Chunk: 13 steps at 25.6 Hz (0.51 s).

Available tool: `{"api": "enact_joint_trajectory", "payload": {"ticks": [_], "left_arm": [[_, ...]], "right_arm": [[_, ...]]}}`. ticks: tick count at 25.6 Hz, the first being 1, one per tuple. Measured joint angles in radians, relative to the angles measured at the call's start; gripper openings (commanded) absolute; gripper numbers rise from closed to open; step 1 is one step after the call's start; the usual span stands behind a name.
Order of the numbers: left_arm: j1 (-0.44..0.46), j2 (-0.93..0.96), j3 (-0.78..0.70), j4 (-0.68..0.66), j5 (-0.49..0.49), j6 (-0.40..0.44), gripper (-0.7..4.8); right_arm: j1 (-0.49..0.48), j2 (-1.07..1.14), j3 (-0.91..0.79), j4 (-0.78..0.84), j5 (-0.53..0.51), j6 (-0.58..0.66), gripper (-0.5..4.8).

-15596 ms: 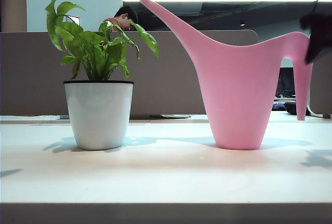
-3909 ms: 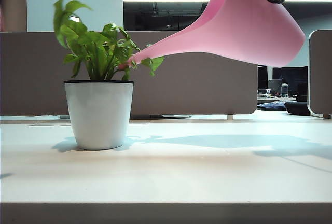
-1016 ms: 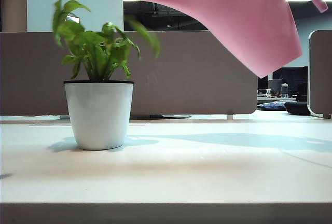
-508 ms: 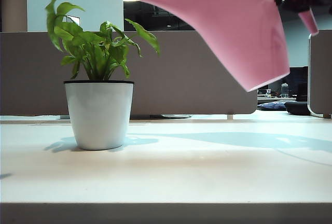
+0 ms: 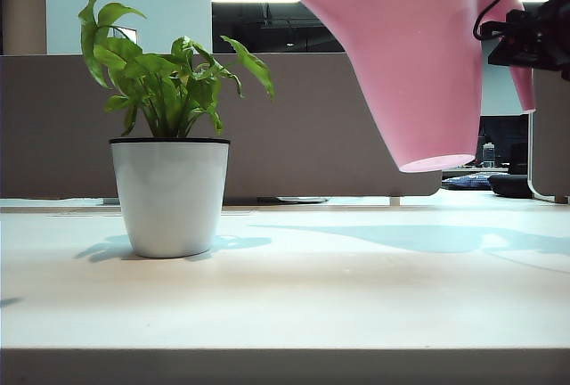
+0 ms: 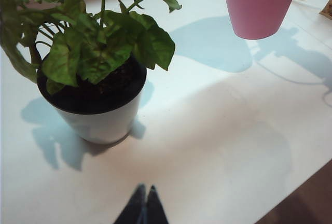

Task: Pick up the watering can from the table, water the potted plant, and put the can back.

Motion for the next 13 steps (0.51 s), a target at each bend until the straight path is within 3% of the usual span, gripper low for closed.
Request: {"api": "enact_joint_trajectory", "payload": {"ticks": [5,13], "left_arm": [[0.000,0.000,0.000,0.000,0.000,0.000,-0.05],[0.000,0.000,0.000,0.000,-0.023,0.000,-0.05]], "right_arm": [[-0.003,0.055,-0.031,0.129,-0.061,0.031,0.53],[-0.003,0.227,-0.060,0.253,-0.057,0.034,0.53]]}}
